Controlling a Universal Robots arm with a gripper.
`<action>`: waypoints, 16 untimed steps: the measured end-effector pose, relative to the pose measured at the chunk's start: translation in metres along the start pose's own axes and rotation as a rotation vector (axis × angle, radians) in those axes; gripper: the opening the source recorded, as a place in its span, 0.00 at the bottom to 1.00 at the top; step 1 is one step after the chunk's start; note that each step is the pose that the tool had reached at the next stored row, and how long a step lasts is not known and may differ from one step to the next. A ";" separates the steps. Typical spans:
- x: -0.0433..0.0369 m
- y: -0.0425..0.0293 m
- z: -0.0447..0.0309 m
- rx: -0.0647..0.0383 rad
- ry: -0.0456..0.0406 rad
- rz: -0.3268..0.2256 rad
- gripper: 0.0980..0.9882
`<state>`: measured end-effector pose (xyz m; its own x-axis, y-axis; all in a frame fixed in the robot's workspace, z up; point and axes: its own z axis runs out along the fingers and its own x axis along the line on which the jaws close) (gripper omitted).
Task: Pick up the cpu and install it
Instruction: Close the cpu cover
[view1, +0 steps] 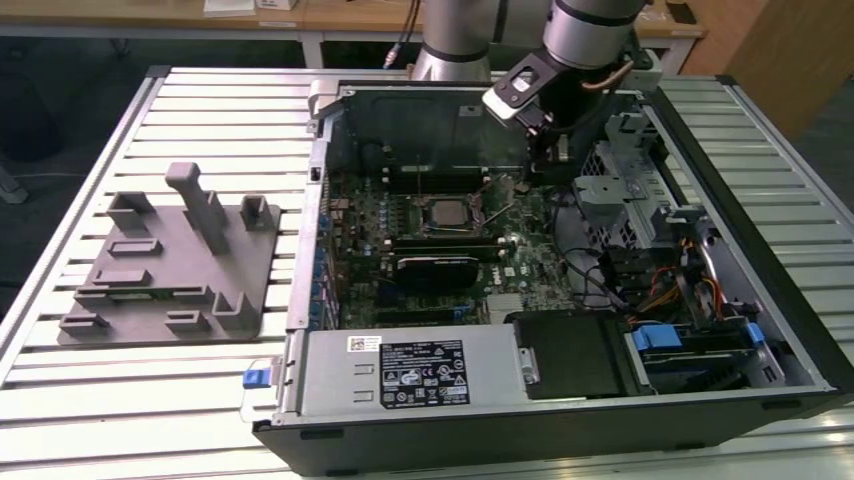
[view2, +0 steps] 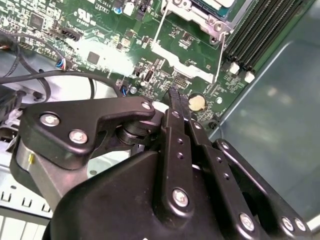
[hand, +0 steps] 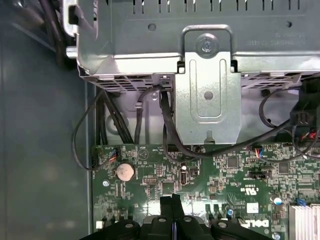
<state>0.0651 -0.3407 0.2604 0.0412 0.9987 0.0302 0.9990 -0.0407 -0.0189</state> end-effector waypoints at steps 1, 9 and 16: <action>-0.0001 0.0001 0.0017 0.000 -0.0001 0.000 0.01; -0.0005 0.0006 0.0164 0.000 0.0002 0.000 0.01; -0.0006 0.0007 0.0200 0.000 0.0000 0.000 0.01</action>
<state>0.0654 -0.3407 0.2403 0.0412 0.9987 0.0302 0.9990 -0.0407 -0.0189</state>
